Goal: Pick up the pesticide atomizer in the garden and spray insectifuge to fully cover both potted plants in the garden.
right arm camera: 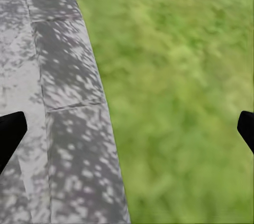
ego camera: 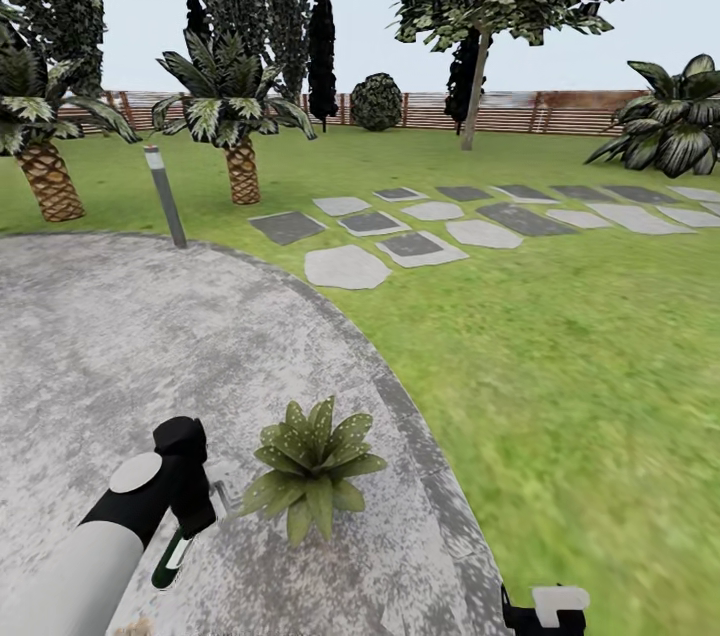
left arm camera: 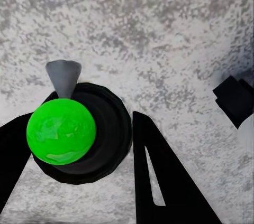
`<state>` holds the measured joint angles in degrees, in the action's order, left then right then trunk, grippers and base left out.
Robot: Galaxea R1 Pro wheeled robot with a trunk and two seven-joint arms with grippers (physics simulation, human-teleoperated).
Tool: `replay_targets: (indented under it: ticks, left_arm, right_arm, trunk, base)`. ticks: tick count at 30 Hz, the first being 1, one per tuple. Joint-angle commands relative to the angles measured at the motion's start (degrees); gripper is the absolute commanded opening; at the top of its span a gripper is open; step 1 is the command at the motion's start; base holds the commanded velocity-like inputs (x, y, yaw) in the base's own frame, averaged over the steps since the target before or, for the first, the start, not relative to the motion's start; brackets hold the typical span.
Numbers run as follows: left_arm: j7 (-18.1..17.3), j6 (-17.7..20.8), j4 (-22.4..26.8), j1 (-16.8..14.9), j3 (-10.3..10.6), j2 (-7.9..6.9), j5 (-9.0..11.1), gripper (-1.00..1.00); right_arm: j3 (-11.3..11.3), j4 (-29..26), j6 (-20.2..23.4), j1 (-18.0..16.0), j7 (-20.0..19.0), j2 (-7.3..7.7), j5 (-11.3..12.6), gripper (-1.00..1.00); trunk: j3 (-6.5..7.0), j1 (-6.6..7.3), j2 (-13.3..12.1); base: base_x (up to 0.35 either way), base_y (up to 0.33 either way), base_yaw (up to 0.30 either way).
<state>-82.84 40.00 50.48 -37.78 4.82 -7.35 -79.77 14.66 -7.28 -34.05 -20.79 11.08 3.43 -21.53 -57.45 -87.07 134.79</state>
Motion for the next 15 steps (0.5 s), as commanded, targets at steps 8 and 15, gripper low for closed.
replay_targets:
  ticks: [8,15]
  left_arm:
    - [1.0,0.8,0.1,-0.1,0.0,0.30,0.2,-1.00]
    - [1.1,0.8,0.1,-0.1,0.0,0.44,0.2,-1.00]
  right_arm:
    - [0.3,0.0,-0.1,0.0,0.3,-0.01,-0.6,1.00]
    - [0.3,0.1,-0.1,0.0,0.3,-0.01,-0.6,1.00]
  trunk:
    - [-0.05,0.01,0.0]
    - [-0.05,0.01,0.0]
  base:
    - [0.027,-0.061,0.140]
    - [0.076,-0.238,0.003]
